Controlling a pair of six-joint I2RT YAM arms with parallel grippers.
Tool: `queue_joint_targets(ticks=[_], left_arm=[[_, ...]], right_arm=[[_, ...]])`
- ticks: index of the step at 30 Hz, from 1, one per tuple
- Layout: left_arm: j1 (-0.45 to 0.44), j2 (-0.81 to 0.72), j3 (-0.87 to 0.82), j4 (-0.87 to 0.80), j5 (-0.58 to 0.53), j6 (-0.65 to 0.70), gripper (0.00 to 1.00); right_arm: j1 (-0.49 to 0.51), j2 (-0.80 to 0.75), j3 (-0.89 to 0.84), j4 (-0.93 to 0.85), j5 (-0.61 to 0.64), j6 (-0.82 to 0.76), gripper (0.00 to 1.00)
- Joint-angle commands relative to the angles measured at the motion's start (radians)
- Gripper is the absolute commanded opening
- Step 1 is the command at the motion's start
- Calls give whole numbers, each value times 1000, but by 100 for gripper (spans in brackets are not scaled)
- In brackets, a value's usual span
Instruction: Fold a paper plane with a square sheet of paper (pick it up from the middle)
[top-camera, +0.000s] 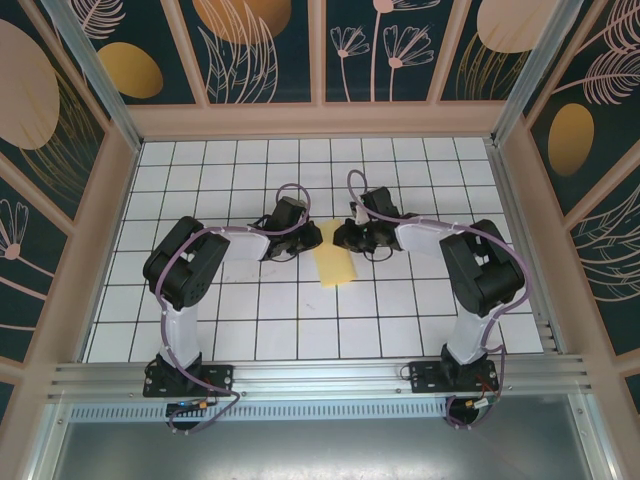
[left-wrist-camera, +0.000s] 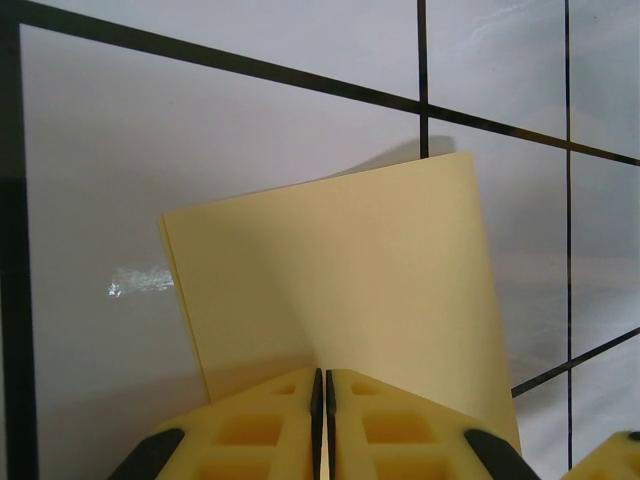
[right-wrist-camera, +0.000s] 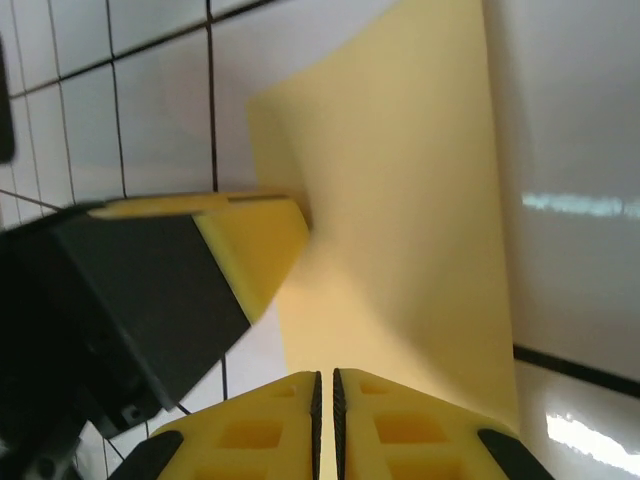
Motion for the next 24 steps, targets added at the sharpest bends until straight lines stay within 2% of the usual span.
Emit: queue_joint_targets(ticks=[1,16,24], left_arm=[[-7,35,-23,-92,-43,15,15],[-8,8,33,-113,-32,37,16],[-7,-48,115,4,99,33,24]], right_arm=[[-6,12,-31,-41,-11,-19,16],[-65,4,-132,-75,14,-33,15],[-67,17,-133,-67,3,-42,15]])
